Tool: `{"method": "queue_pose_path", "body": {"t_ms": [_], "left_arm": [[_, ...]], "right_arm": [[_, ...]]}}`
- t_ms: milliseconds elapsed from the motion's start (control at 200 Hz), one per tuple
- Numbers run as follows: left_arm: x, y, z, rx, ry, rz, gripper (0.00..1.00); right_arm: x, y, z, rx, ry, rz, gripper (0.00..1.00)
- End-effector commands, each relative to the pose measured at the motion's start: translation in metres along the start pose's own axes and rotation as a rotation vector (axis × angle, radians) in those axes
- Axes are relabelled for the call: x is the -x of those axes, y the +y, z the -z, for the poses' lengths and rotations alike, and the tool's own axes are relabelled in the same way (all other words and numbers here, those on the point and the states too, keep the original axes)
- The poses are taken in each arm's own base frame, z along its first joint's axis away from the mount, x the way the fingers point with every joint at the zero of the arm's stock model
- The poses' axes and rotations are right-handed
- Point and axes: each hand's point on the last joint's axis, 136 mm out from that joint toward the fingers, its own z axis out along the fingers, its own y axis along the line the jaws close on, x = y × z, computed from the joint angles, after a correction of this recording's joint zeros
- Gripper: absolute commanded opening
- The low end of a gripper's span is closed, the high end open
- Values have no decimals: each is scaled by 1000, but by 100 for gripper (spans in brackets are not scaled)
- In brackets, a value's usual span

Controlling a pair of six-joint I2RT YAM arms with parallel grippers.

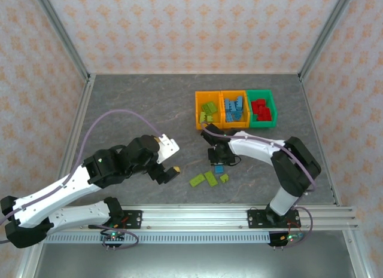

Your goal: Sort the legos into containers by color

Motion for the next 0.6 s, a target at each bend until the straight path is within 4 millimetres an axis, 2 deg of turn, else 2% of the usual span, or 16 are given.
{"method": "queue_pose_path", "body": {"t_ms": [0, 135, 190, 245, 360, 460, 510, 596], "left_arm": [[0, 0, 4, -2, -30, -38, 100], [-1, 7, 9, 36, -63, -32, 100], [-2, 10, 10, 54, -70, -30, 100], [-4, 11, 11, 61, -74, -30, 100], [-9, 11, 8, 61, -58, -25, 100], [-11, 13, 8, 70, -40, -23, 100], [-12, 13, 7, 72, -38, -23, 100], [-12, 12, 8, 69, -42, -18, 100]], "right_arm": [[48, -16, 55, -55, -278, -23, 22], [102, -52, 108, -117, -500, -120, 22], [125, -70, 119, -133, -555, -163, 22], [149, -86, 122, -153, -580, -197, 22], [197, -114, 102, -201, -557, -229, 22], [232, -132, 70, -205, -483, -263, 22], [247, -132, 62, -189, -454, -264, 25], [263, -122, 50, -147, -420, -244, 35]]}}
